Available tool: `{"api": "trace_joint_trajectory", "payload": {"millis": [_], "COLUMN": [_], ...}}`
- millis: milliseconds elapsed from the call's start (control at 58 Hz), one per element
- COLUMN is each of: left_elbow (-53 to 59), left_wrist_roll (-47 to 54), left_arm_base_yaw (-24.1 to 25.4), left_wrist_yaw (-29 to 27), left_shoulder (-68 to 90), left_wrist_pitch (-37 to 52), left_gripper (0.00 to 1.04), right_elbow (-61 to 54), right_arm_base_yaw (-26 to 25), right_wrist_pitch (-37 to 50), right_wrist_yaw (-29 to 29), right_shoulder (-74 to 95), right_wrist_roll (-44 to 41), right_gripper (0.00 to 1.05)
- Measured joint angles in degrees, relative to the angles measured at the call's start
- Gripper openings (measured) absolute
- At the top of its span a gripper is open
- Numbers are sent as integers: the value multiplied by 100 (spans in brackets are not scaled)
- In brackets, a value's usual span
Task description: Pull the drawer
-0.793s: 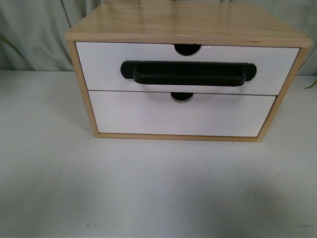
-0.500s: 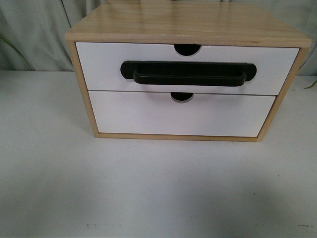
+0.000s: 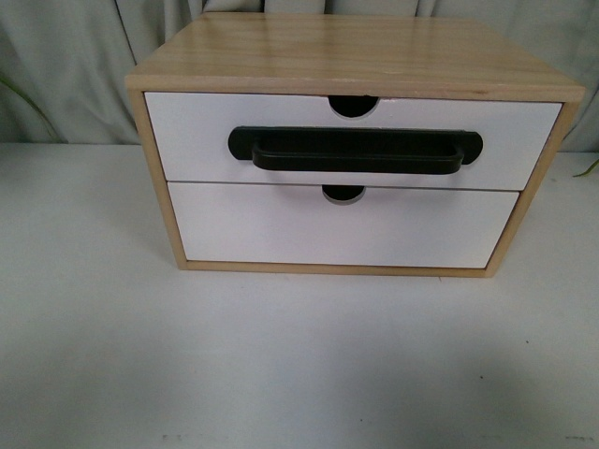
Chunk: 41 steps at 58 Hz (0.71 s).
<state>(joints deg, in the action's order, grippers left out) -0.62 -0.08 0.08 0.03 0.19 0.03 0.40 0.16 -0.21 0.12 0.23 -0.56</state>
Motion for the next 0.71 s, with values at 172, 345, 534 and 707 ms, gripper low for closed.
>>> {"api": "trace_joint_trajectory", "payload": {"millis": [172, 345, 534, 707], "left_elbow": [0, 0, 0, 0], "left_wrist_roll": [0, 2, 2, 2], "left_arm_base_yaw": [0, 0, 0, 0], "left_wrist_yaw": [0, 0, 0, 0], "left_shoulder": [0, 0, 0, 0], "left_wrist_pitch": [0, 0, 0, 0], "left_gripper": [98, 98, 98, 98], "right_elbow": [0, 0, 0, 0], "right_arm_base_yaw": [0, 0, 0, 0], "right_wrist_pitch": [0, 0, 0, 0], "right_wrist_yaw": [-2, -2, -2, -2], "right_shoulder": [0, 0, 0, 0], "right_wrist_roll": [0, 0, 0, 0], "right_gripper": [96, 96, 96, 96]}}
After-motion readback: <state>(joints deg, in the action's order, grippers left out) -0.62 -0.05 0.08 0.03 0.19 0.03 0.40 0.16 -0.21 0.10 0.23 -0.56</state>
